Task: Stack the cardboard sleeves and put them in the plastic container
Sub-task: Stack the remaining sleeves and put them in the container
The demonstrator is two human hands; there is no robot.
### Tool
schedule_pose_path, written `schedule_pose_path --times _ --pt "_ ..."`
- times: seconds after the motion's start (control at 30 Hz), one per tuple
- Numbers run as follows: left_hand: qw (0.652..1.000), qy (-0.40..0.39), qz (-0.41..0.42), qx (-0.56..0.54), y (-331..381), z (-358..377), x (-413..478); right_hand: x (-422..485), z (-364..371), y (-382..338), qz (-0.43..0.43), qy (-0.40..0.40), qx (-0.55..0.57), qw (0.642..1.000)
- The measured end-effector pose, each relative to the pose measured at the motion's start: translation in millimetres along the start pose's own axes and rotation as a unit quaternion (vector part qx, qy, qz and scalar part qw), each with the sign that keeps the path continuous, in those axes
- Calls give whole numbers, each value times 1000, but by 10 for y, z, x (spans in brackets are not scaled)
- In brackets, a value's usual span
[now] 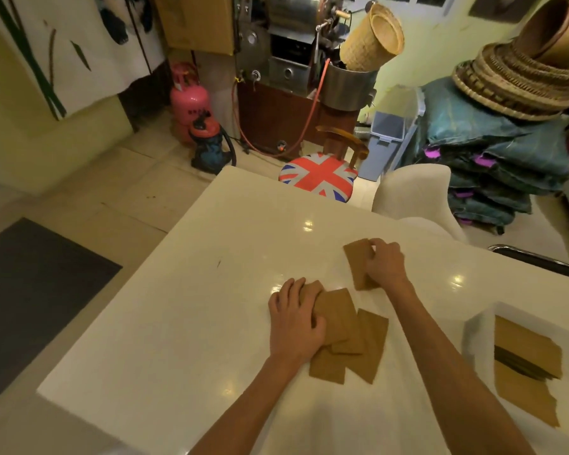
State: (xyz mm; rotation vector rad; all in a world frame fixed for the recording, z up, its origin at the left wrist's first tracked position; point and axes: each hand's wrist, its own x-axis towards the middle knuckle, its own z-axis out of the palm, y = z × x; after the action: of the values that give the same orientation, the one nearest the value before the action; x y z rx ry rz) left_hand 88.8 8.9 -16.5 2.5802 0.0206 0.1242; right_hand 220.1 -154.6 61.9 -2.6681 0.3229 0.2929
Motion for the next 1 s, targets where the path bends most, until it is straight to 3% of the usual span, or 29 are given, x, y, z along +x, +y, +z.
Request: schedule_pose_path --times 0.17,0.3,0.37,0.47,0.53,0.6,0.73,1.0 --pt "999 27 -1 -36 -17 -22 22 -815 2 655 90 95 69 989" --pt "997 32 22 -63 -16 -38 10 -1332 214 944 192 54 101 975" --pt "998 26 36 -52 -25 -37 12 -1417 265 925 192 66 136 970" --pt "999 17 40 -25 -20 -3 10 -1547 124 874 165 195 219 942" --pt "999 11 41 -16 -1 6 6 -1720 -13 901 147 234 261 925" --pt "999 6 40 -9 0 6 8 -1944 -46 925 157 160 244 943" --pt "999 2 38 -11 -21 -8 15 -2293 332 894 232 -61 120 963" --pt "996 -7 60 -59 -101 -24 47 -1937 576 382 119 4 162 980"
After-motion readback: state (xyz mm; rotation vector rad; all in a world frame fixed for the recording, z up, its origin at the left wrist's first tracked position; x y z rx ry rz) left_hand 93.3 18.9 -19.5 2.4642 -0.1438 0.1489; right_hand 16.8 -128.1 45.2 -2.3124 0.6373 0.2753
